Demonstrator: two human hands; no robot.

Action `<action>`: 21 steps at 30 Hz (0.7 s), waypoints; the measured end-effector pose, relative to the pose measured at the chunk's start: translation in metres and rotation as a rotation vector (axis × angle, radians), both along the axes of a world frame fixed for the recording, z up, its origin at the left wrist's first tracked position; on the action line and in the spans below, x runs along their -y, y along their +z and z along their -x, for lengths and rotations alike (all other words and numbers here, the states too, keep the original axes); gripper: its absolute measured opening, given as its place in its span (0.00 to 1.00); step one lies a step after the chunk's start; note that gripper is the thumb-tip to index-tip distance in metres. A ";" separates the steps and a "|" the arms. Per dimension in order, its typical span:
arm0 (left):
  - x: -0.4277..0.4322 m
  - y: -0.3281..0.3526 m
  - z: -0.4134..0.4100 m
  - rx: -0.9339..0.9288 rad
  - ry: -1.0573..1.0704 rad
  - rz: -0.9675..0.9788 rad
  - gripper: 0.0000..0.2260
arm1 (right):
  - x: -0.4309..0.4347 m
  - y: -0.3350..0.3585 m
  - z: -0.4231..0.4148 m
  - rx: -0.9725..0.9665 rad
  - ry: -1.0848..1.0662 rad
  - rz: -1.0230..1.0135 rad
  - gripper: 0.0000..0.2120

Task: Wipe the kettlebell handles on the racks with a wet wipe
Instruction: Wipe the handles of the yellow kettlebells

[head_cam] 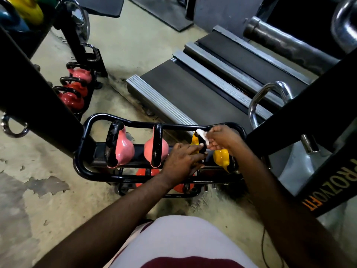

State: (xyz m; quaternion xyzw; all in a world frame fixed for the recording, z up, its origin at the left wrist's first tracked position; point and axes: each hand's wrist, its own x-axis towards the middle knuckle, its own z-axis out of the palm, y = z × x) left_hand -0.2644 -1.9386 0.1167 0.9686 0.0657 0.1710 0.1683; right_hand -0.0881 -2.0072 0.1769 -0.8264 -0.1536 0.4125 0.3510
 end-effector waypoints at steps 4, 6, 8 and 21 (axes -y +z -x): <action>-0.005 -0.003 -0.001 -0.006 -0.011 -0.025 0.17 | 0.001 -0.003 0.005 0.459 0.194 -0.012 0.12; -0.005 -0.003 -0.002 0.010 0.010 -0.030 0.17 | -0.018 0.002 0.002 0.600 0.321 0.057 0.11; -0.001 -0.004 -0.002 0.028 0.016 -0.037 0.17 | -0.040 0.003 0.000 0.693 0.461 0.180 0.11; 0.001 -0.001 0.011 0.002 0.048 -0.039 0.17 | -0.019 -0.014 0.011 -0.304 -0.218 -0.010 0.12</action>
